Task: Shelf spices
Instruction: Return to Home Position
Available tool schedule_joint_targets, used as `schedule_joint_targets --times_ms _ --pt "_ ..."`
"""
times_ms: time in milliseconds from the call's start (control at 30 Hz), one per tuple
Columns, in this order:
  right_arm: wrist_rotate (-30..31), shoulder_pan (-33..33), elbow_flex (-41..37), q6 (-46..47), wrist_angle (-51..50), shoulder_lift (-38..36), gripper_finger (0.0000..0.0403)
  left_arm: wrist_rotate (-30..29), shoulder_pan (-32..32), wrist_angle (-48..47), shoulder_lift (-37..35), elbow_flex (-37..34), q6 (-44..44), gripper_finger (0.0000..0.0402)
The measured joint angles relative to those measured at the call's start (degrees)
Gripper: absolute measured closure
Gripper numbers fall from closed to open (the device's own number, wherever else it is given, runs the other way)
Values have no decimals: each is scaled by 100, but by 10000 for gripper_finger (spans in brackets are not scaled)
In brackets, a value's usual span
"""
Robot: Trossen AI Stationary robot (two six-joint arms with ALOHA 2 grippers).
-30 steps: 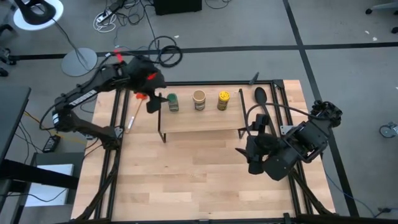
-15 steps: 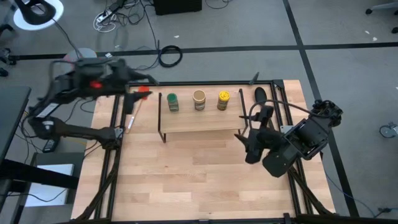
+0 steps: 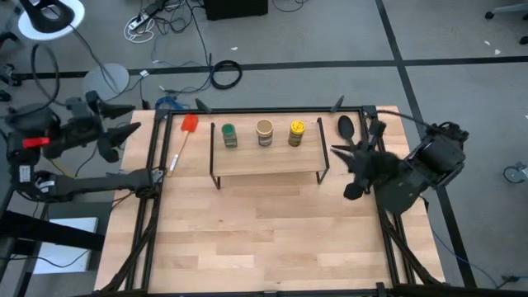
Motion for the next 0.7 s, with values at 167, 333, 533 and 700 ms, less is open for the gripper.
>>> schedule_joint_targets --times_ms 167,333,533,700 --pt "137 122 0 -129 2 -358 396 -261 2 7 -997 -823 -223 198" --pt "387 322 -237 -62 10 -993 401 -274 2 63 -1825 -1595 -473 303" --pt "565 583 -1436 529 4 -2336 401 -156 2 144 -2435 -2173 -526 393" --pt "552 692 -3015 1569 -2 -3631 402 -7 2 185 -2607 -2442 -571 399"
